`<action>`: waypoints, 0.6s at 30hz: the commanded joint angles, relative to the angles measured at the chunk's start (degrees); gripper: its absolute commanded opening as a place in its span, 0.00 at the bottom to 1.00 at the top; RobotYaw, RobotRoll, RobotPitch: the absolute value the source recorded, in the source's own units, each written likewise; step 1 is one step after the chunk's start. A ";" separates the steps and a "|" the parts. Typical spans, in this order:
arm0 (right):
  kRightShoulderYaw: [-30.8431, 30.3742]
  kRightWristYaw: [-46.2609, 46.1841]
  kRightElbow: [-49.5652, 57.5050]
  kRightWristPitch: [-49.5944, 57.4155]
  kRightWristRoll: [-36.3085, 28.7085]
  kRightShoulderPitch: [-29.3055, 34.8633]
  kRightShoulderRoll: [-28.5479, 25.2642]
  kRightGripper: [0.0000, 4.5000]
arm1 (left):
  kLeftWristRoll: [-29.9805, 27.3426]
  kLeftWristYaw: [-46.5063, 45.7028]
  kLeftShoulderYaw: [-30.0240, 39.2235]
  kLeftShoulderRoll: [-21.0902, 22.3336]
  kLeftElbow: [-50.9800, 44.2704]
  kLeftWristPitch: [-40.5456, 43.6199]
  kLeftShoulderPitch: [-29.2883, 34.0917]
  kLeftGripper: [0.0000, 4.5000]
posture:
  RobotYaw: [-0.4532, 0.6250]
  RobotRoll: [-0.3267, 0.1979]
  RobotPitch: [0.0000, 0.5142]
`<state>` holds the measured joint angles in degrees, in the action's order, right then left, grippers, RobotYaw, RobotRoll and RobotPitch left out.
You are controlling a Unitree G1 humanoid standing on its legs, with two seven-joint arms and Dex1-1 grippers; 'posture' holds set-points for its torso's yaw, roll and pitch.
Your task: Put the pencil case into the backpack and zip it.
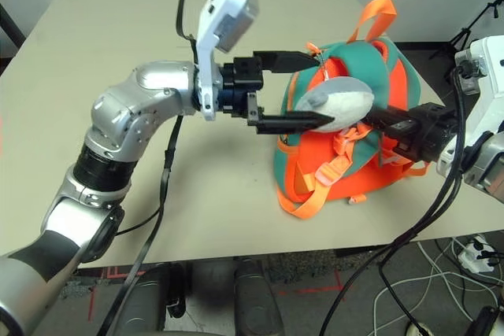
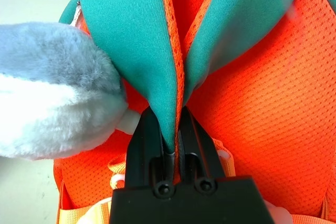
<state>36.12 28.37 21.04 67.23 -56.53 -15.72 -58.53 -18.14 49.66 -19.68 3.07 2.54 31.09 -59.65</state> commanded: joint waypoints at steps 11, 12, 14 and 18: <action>1.36 -1.28 2.05 0.64 -1.52 0.54 1.12 0.02 | 8.32 -3.81 -3.14 -4.13 7.06 -8.05 1.01 0.92 | 0.27 0.62 0.29; 1.25 -1.30 1.98 0.52 -1.49 0.56 1.22 0.02 | 7.77 -3.64 -2.80 -4.29 6.50 -7.39 1.08 0.87 | 0.27 0.62 0.29; 1.06 -1.31 1.88 0.32 -1.40 0.59 1.36 0.02 | 7.01 -3.50 -2.30 -4.51 5.73 -6.46 1.16 0.72 | 0.27 0.62 0.29; 0.68 -1.15 1.46 0.02 -1.14 0.47 1.51 0.02 | 5.85 -3.97 -1.07 -4.48 4.25 -4.48 1.51 0.44 | 0.28 0.62 0.29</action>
<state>36.97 26.95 22.11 67.57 -57.34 -15.51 -57.32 -11.55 45.52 -21.10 -1.05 8.50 25.38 -59.05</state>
